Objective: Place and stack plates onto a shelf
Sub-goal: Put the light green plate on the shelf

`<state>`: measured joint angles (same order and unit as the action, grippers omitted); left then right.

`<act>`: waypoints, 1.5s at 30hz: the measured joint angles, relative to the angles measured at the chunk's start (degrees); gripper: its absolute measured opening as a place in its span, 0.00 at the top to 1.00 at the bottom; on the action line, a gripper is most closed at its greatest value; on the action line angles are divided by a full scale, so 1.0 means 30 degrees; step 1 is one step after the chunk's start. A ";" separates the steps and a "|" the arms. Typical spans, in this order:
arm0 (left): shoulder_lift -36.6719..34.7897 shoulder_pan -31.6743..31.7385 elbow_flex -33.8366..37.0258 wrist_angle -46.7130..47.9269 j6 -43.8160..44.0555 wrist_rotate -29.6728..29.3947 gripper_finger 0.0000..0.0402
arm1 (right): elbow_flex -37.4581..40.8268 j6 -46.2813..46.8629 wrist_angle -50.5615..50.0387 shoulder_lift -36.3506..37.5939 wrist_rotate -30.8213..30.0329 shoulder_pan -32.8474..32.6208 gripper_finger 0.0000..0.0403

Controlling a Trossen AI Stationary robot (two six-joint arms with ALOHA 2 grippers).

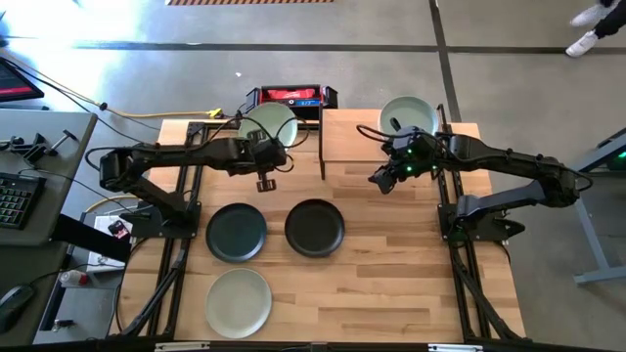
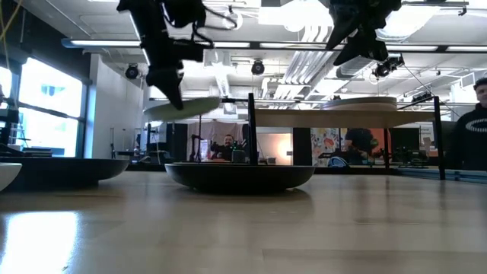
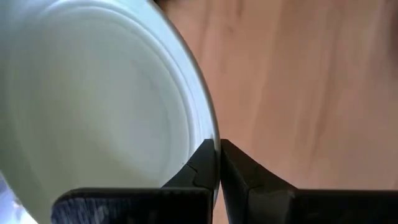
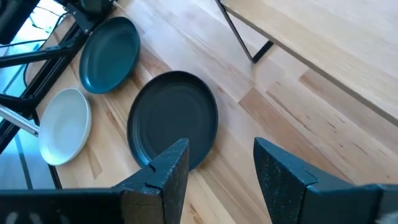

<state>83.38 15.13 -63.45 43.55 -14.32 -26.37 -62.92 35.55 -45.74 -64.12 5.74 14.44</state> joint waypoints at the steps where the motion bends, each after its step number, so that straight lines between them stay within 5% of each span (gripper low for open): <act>1: -0.0046 -0.0084 -0.0288 -0.0016 -0.0285 -0.0365 1.00 | 0.0000 -0.0003 0.0029 0.0000 -0.0114 0.0004 0.60; 11: -0.0038 -0.0459 -0.3641 -0.0147 -0.3427 -0.2511 1.00 | 0.0000 0.0146 0.0044 0.0000 -0.1042 0.0007 0.60; 27: 0.0079 -0.0441 -0.6285 -0.3464 -0.8857 -0.2598 1.00 | 0.0000 -0.0139 0.2012 0.0356 -0.2902 0.0019 0.60; 45: 0.4510 -0.0434 -1.1174 -0.4653 -1.3614 -0.2386 1.00 | 0.0000 -0.0337 0.6091 0.7127 -0.3031 0.1341 0.60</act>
<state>96.91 13.82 -96.97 29.59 -55.16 -33.53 -62.92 34.54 -27.46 -42.74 -3.36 18.46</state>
